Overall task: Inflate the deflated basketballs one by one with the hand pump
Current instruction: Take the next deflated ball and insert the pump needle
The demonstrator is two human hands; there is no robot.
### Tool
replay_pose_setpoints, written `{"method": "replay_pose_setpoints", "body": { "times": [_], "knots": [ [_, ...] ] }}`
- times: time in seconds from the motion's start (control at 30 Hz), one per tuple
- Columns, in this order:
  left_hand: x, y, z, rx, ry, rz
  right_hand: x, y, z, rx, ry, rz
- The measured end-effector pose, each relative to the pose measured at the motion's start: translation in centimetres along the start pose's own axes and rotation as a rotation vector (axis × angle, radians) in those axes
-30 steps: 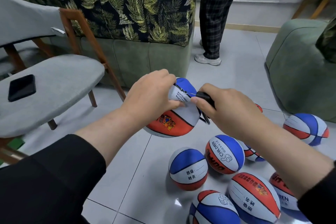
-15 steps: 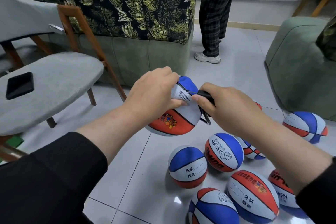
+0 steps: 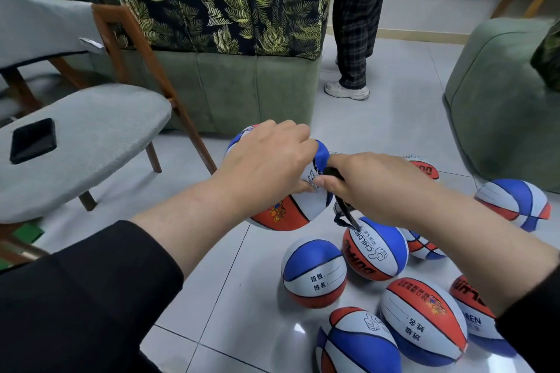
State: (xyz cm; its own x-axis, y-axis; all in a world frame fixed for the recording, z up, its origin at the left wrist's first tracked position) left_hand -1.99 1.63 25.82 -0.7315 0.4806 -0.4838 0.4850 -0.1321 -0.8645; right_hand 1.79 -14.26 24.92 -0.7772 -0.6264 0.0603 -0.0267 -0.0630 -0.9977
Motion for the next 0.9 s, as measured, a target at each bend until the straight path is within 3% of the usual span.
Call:
{"method": "replay_pose_setpoints", "body": {
  "times": [0.13, 0.33, 0.47, 0.6, 0.73, 0.9],
  "knots": [
    [0.1, 0.2, 0.6, 0.007, 0.002, -0.028, -0.2, 0.7, -0.2, -0.008, -0.02, -0.045],
    [0.4, 1.4, -0.9, 0.061, -0.233, -0.101, -0.3, 0.2, 0.5, -0.243, 0.024, 0.0],
    [0.7, 1.5, -1.9, 0.049, -0.319, -0.184, -0.3, 0.5, 0.8, -0.152, 0.058, 0.063],
    [0.5, 1.3, -1.6, 0.037, -0.317, -0.251, -0.3, 0.9, 0.0, -0.076, 0.055, 0.077],
    [0.6, 0.8, -1.3, 0.024, -0.221, -0.105, -0.2, 0.6, -0.3, -0.099, 0.052, 0.05],
    [0.8, 0.2, -0.5, 0.008, -0.18, -0.099, -0.3, 0.8, -0.5, -0.05, 0.062, 0.009]
  ]
}}
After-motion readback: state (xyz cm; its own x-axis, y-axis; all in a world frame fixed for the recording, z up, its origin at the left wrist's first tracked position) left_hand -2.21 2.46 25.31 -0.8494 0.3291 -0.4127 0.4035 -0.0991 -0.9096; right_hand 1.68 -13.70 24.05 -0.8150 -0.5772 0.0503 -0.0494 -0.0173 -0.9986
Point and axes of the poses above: each hand's wrist, its own x-axis away from the middle knuckle, its own y-axis out of the palm, z = x × y, the point moved 3 cm from there along -x, towards the middle knuckle, and after that the axes turned 7 degrees about x, right-handed, at the moved point
